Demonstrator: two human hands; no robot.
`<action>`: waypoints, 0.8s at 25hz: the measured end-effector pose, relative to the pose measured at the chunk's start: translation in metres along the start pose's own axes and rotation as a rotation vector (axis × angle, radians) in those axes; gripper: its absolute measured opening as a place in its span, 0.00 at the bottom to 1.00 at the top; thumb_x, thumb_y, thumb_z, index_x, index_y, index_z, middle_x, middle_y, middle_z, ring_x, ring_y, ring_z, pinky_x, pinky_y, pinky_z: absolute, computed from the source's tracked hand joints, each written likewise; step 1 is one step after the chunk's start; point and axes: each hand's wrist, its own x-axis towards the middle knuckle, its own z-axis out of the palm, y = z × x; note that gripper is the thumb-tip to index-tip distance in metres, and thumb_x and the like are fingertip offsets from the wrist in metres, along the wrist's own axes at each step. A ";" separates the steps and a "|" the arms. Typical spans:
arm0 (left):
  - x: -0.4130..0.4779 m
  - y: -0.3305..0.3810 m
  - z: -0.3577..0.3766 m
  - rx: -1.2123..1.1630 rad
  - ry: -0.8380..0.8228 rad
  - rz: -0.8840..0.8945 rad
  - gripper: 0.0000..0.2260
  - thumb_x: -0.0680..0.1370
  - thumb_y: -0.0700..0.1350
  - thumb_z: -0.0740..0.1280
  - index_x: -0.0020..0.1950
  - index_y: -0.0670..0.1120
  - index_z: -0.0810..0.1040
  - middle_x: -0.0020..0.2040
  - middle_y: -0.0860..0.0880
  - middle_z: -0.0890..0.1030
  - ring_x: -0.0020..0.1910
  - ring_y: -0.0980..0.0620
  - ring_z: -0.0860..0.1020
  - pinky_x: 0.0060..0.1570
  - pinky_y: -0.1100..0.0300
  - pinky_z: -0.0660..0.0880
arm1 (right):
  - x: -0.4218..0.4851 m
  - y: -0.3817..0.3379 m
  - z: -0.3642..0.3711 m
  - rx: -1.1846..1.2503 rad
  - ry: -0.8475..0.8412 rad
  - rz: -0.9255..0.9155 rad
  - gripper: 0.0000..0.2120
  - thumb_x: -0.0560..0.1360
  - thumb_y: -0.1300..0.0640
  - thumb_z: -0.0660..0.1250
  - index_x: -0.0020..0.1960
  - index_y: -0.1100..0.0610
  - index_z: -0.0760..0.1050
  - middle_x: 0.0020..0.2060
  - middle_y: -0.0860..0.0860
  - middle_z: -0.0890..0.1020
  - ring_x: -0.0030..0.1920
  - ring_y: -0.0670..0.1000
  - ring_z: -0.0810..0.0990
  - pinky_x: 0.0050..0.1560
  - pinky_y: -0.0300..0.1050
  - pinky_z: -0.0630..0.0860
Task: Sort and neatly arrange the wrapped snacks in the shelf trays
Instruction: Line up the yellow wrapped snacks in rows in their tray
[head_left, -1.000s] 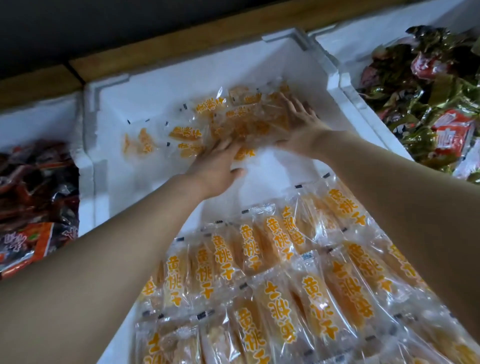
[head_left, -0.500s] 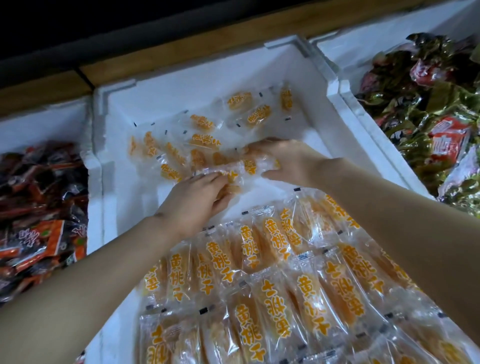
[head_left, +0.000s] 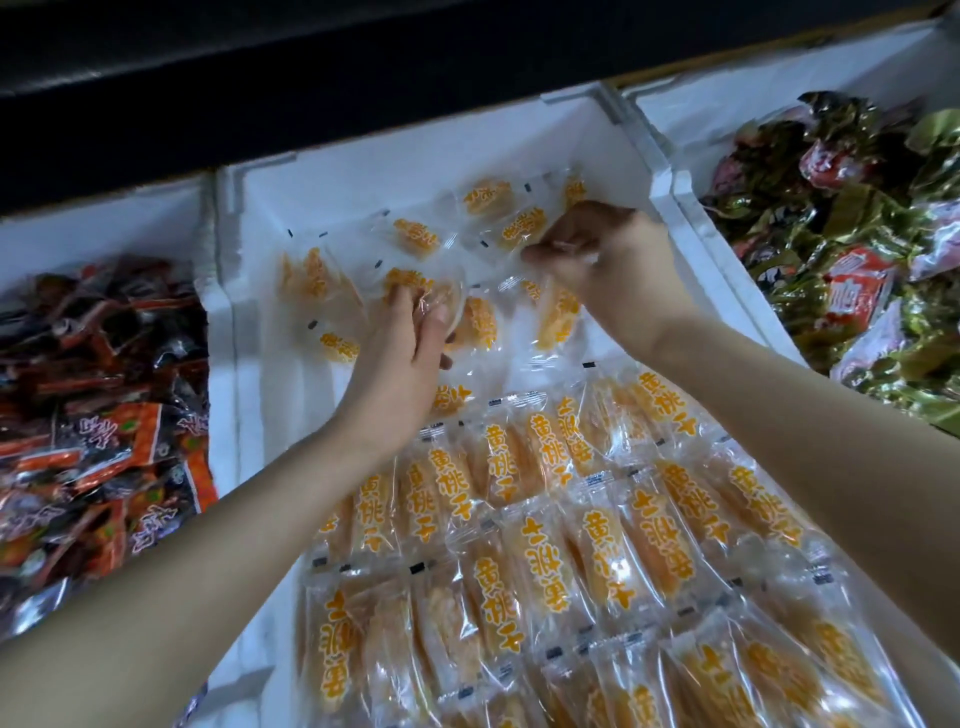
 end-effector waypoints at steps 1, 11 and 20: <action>-0.007 0.011 0.004 -0.167 -0.024 -0.071 0.06 0.83 0.46 0.53 0.50 0.46 0.65 0.43 0.50 0.75 0.38 0.52 0.79 0.42 0.55 0.74 | -0.007 -0.008 -0.003 0.073 -0.016 0.068 0.09 0.69 0.54 0.74 0.34 0.52 0.76 0.31 0.48 0.78 0.31 0.40 0.73 0.38 0.30 0.69; -0.086 0.042 0.013 -0.441 -0.134 -0.174 0.04 0.79 0.40 0.64 0.48 0.46 0.68 0.41 0.48 0.80 0.30 0.57 0.78 0.33 0.62 0.74 | -0.099 -0.056 -0.039 0.283 -0.372 0.471 0.05 0.73 0.56 0.69 0.49 0.51 0.77 0.43 0.47 0.79 0.33 0.47 0.78 0.39 0.39 0.77; -0.154 0.013 -0.038 -0.334 -0.065 -0.336 0.04 0.79 0.49 0.62 0.46 0.55 0.76 0.39 0.66 0.81 0.39 0.71 0.78 0.39 0.76 0.70 | -0.206 -0.064 -0.006 -0.104 -0.811 0.128 0.11 0.78 0.59 0.62 0.59 0.50 0.74 0.53 0.48 0.81 0.52 0.45 0.79 0.54 0.40 0.71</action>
